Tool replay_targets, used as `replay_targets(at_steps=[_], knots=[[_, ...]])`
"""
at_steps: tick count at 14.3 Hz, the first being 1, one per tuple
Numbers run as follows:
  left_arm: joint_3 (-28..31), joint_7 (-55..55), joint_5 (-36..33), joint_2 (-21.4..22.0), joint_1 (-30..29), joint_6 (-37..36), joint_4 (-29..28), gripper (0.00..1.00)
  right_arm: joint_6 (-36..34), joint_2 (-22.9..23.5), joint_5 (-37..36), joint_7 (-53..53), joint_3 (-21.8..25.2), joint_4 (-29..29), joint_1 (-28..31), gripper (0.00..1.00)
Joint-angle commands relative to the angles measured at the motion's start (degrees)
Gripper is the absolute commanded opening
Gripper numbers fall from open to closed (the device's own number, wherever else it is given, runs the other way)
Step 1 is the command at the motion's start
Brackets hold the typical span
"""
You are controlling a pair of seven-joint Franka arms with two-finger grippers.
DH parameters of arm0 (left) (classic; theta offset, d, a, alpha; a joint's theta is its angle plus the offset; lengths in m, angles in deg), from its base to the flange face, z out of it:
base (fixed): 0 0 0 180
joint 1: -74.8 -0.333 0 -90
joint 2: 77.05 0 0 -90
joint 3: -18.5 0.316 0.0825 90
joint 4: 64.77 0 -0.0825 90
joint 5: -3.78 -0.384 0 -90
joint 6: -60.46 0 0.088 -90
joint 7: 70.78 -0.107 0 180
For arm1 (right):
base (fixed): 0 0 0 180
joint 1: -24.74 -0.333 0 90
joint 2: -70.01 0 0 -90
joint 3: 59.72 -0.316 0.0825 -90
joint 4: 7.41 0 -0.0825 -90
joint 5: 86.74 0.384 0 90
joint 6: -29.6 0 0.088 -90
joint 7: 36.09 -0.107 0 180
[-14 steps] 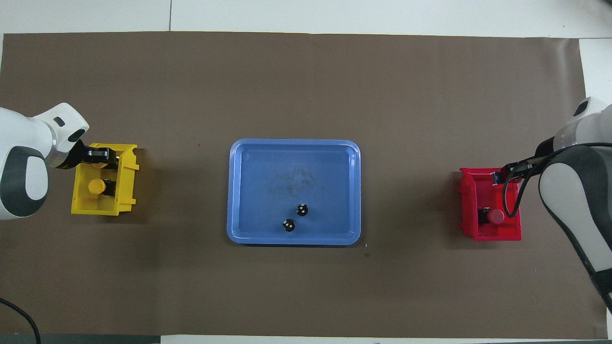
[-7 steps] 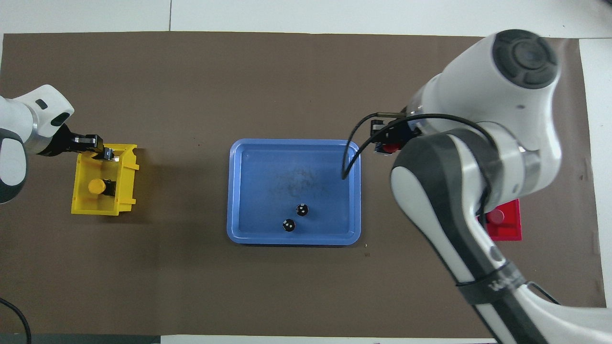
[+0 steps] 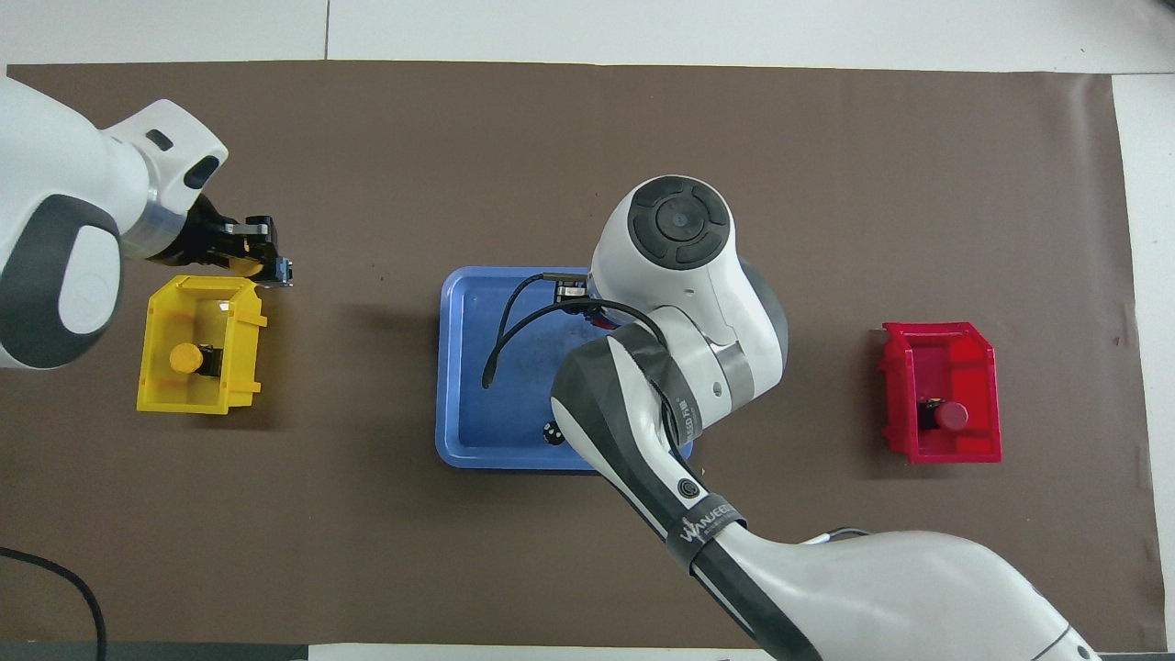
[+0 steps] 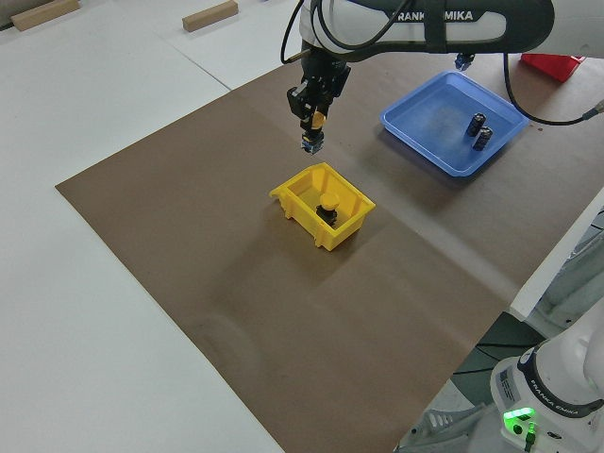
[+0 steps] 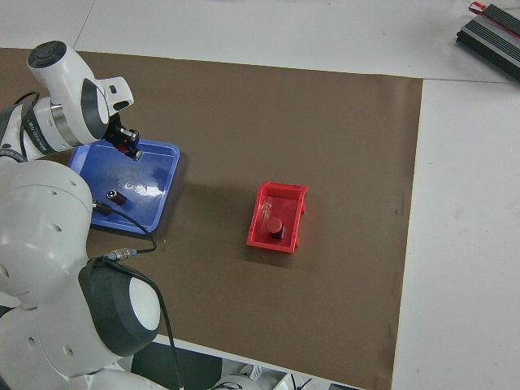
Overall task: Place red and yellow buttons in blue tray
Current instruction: 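Carry the red button to the tray while the left gripper lifts yellow, then release the red button in the tray while the left gripper carries yellow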
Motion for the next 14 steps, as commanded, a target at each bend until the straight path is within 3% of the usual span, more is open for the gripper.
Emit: replay_targets(at_steps=[1, 5, 6, 7, 9, 12, 14], knots=[[0.8, 3.1, 3.5, -0.5, 4.1, 0.5, 0.7, 0.02, 1.2, 1.2, 0.5, -0.6, 0.4, 0.9, -1.0, 0.21], [0.7, 9.2, 3.9, -1.2, 9.5, 4.2, 0.4, 0.02, 4.1, 1.7, 0.5, -1.5, 0.4, -1.8, -2.2, 0.32], [0.6, 9.2, 4.0, -1.8, 9.9, 4.3, 0.5, 0.02, 4.7, 1.7, 0.5, -1.4, 0.4, -2.1, -2.2, 0.49], [0.7, 9.2, 4.6, -1.9, 10.7, 4.5, 0.5, 0.02, 4.0, 1.7, 0.4, -1.2, 0.4, -1.8, -1.9, 0.61], [0.7, 9.2, 5.3, -2.1, 11.8, 5.5, 0.3, 0.02, 1.7, 1.3, -1.1, -0.7, 0.8, -0.4, -1.4, 0.72], [0.7, 11.0, 6.2, -3.6, 15.0, 7.2, 0.2, 0.02, -6.8, -3.4, -4.3, 3.0, 1.2, 1.6, 2.9, 0.7], [0.7, 13.3, 6.2, -4.3, 17.4, 8.4, -0.1, 0.02, -9.2, -11.8, -4.5, 12.1, 1.2, -4.8, 10.0, 0.69]])
